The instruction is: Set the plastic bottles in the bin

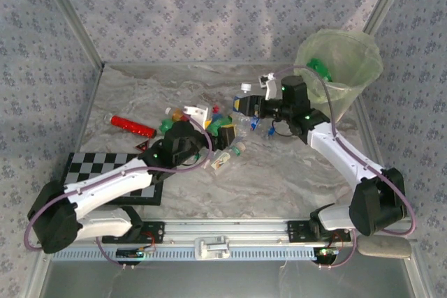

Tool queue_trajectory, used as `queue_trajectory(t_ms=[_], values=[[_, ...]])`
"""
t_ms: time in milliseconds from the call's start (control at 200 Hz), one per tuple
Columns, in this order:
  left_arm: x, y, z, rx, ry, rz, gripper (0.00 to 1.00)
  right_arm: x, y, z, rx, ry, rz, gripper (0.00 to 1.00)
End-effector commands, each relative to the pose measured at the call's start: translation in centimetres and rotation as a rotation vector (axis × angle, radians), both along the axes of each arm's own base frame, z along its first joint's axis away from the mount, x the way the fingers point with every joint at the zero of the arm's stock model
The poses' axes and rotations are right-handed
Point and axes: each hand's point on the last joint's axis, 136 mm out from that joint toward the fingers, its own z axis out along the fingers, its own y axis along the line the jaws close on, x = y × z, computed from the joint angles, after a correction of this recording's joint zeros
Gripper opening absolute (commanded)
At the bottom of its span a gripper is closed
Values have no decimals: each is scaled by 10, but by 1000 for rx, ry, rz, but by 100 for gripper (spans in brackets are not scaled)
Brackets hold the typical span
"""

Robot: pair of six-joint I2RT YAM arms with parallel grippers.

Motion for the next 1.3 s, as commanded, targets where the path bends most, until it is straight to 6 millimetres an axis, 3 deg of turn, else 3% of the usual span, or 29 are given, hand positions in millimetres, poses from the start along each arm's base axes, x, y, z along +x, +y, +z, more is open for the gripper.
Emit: queue_trajectory(t_ms=[0, 45, 70, 325, 510, 665, 810, 949, 1294], values=[[13, 36, -10, 26, 26, 157, 99, 13, -30, 30, -97, -108, -103, 52], [16, 47, -17, 21, 54, 188, 100, 16, -42, 34, -138, -126, -139, 52], [18, 53, -20, 18, 71, 207, 100, 20, -47, 52, -146, -171, -164, 52], [25, 100, -57, -11, 196, 368, 100, 46, -125, 124, -294, -367, -425, 53], [25, 104, -72, -11, 244, 377, 100, 64, -190, 181, -333, -497, -668, 53], [24, 106, -80, 4, 263, 387, 100, 85, -242, 196, -384, -525, -854, 53], [21, 108, -83, 16, 269, 390, 100, 104, -275, 182, -475, -492, -966, 53], [19, 110, -87, 20, 278, 390, 100, 120, -292, 149, -516, -400, -984, 54], [17, 110, -87, 14, 289, 388, 100, 158, -278, 37, -518, -116, -834, 54]])
